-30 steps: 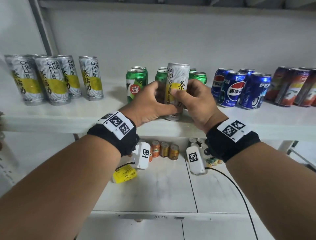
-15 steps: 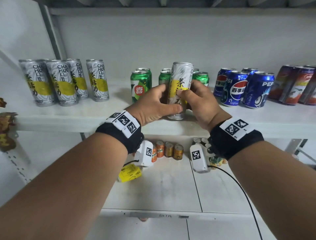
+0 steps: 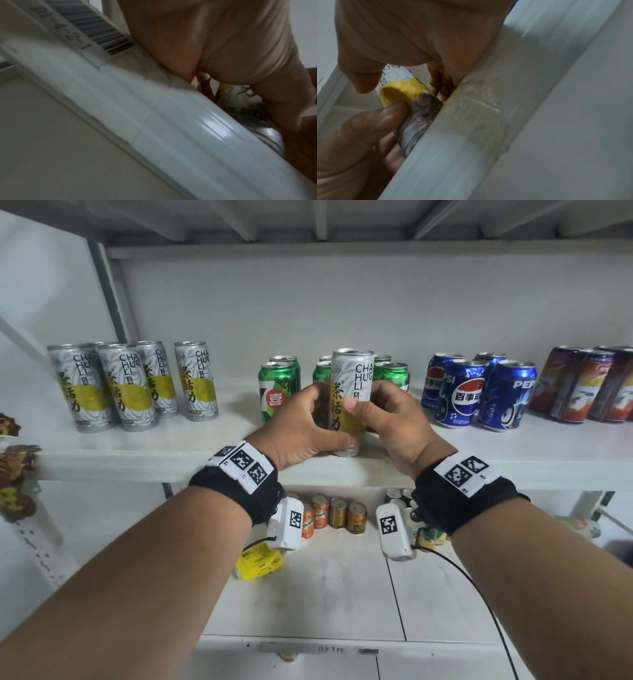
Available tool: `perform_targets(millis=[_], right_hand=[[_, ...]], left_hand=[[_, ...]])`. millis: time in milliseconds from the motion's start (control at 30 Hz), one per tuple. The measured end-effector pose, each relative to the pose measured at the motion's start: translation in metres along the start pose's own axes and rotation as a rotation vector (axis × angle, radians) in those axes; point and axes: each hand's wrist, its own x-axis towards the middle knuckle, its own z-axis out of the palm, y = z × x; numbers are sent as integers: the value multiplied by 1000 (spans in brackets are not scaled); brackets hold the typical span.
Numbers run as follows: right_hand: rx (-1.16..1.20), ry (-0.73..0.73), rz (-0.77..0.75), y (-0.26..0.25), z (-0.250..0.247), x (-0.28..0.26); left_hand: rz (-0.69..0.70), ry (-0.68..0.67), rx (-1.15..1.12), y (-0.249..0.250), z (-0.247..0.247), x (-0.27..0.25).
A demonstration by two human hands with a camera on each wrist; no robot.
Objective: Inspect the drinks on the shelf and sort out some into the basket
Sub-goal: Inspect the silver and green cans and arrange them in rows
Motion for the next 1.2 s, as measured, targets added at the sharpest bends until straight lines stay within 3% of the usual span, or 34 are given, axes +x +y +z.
perform_targets(millis=[300,533,733,1000,1200], right_hand=[[60,-42,-26,-6,0,-6],[54,-62,-8,-4,-3,-6],[33,-117,-74,-2,-6,-6],[43,-140,-97,-2,-4,-7],[49,-106,15,-4,-6,-6]], left_hand=[[107,13,141,8,8,-8],[40,-47,191,7,7,-3],[105,-8,197,5,3,-3],[84,-13,235,6,0,-2],[20,-22,85,3,1,-4]])
